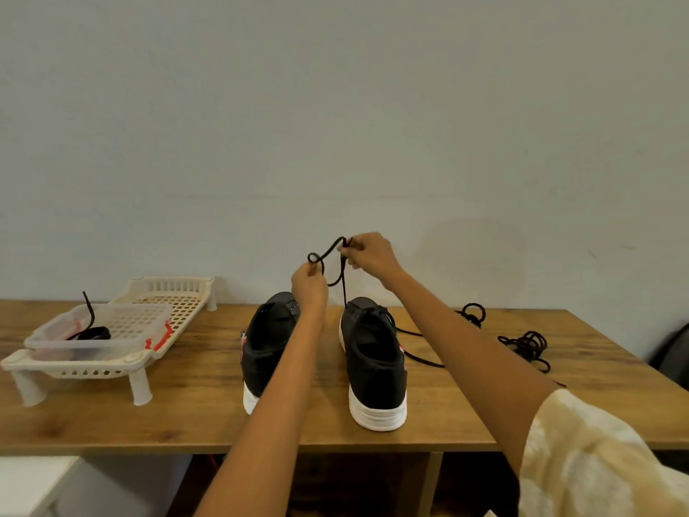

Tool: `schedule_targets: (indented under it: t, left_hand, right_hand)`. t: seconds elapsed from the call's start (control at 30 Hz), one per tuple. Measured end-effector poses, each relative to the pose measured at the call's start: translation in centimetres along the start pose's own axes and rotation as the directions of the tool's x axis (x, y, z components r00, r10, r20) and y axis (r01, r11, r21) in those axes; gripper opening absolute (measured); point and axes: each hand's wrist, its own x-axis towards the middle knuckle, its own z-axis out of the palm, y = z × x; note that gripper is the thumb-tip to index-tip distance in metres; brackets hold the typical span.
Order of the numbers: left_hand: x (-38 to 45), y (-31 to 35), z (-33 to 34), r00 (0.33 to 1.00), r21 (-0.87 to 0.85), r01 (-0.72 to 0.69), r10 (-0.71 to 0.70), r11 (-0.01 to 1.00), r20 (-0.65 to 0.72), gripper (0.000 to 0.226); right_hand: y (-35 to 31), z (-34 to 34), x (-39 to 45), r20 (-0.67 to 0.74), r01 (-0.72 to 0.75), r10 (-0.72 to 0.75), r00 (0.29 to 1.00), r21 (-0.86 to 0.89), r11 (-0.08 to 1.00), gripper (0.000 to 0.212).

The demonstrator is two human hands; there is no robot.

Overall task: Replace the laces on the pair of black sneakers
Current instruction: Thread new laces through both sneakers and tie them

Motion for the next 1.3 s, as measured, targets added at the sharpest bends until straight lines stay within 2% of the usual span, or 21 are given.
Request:
schedule_targets:
  t: [0.1, 0.17, 0.23, 0.27, 0.37, 0.47, 0.57, 0.63, 0.77, 0.83, 0.93, 1.0, 1.07, 1.1, 1.2, 1.3]
  left_hand:
    - [-0.3, -2.2, 0.1, 0.949, 0.313, 0.081, -0.169, 0.946, 0.267, 0.025]
    - [-1.2, -2.5, 0.2, 0.902, 0.381, 0.037, -0.195, 0.924, 0.386, 0.014]
    - [-1.2, -3.0, 0.3, 0.918, 0.372, 0.014, -0.159, 0.928, 0.362, 0.013]
    - [-1.1, -3.3, 0.3, 0.932, 0.352, 0.047, -0.168, 0.935, 0.321, 0.016]
    - [-1.3, -3.1, 0.1, 0.914, 0.153, 0.283, -0.315, 0.947, 0.254, 0.018]
    - [-1.2, -2.6, -0.2, 0.871, -0.077, 0.448, -0.415, 0.891, 0.262, 0.019]
    - [-0.8, -2.8, 0.0, 0.867, -0.197, 0.489, -0.448, 0.850, 0.219, 0.020]
    - [-0.9, -2.9, 0.3, 0.875, -0.215, 0.477, -0.438, 0.852, 0.208, 0.021]
    - [-0.7, -2.5, 1.1, 0.888, -0.269, 0.457, -0.422, 0.848, 0.182, 0.028]
    - [-0.8, -2.6, 1.0, 0.869, -0.324, 0.495, -0.464, 0.806, 0.173, 0.022]
    - [-1.0, -2.8, 0.6, 0.839, -0.309, 0.543, -0.516, 0.781, 0.171, 0.032]
    - [-1.2, -2.5, 0.6, 0.833, -0.329, 0.553, -0.520, 0.766, 0.190, 0.033]
    - [-1.1, -2.1, 0.6, 0.853, -0.409, 0.519, -0.485, 0.751, 0.192, 0.022]
    - [-0.9, -1.9, 0.8, 0.883, -0.393, 0.467, -0.443, 0.792, 0.157, 0.017]
    - [-0.9, -1.5, 1.0, 0.949, -0.203, 0.313, -0.298, 0.928, 0.098, 0.010]
    - [-0.9, -0.7, 0.9, 0.970, -0.156, 0.234, -0.218, 0.960, 0.111, 0.008]
  right_hand:
    - [-2.3, -0.8, 0.8, -0.080, 0.061, -0.045, 0.996, 0.216, 0.975, 0.012]
    - [-3.5, -1.1, 1.4, -0.130, 0.088, -0.048, 0.990, 0.323, 0.942, 0.012]
    - [-4.0, -0.9, 1.8, -0.150, 0.093, -0.040, 0.988, 0.365, 0.926, 0.014]
    - [-3.9, -0.6, 1.8, -0.140, 0.075, -0.023, 0.990, 0.378, 0.923, 0.014]
    - [-1.8, -0.2, 1.3, -0.028, -0.061, 0.078, 0.997, 0.389, 0.919, 0.013]
    - [1.9, -0.2, 0.1, 0.093, -0.233, 0.217, 0.972, 0.221, 0.947, 0.018]
    - [5.7, -0.8, -1.4, 0.173, -0.343, 0.336, 0.926, 0.009, 0.939, 0.027]
    - [7.3, -1.2, -2.5, 0.244, -0.336, 0.360, 0.901, -0.136, 0.932, 0.031]
    - [8.8, -1.7, -4.0, 0.356, -0.279, 0.386, 0.851, -0.317, 0.907, 0.024]
    - [9.8, -1.8, -4.1, 0.310, -0.307, 0.399, 0.863, -0.306, 0.901, 0.026]
    - [10.9, -1.8, -4.2, 0.149, -0.306, 0.379, 0.913, -0.360, 0.881, 0.031]
    - [11.0, -1.8, -4.4, 0.116, -0.316, 0.384, 0.916, -0.380, 0.869, 0.033]
    - [10.7, -2.0, -4.7, 0.101, -0.346, 0.401, 0.910, -0.345, 0.872, 0.026]
    - [10.5, -2.2, -4.8, 0.091, -0.369, 0.410, 0.908, -0.295, 0.881, 0.022]
    - [10.2, -3.0, -5.3, 0.091, -0.447, 0.447, 0.890, -0.016, 0.894, 0.018]
    - [9.6, -3.2, -5.7, 0.059, -0.471, 0.471, 0.880, 0.232, 0.851, 0.018]
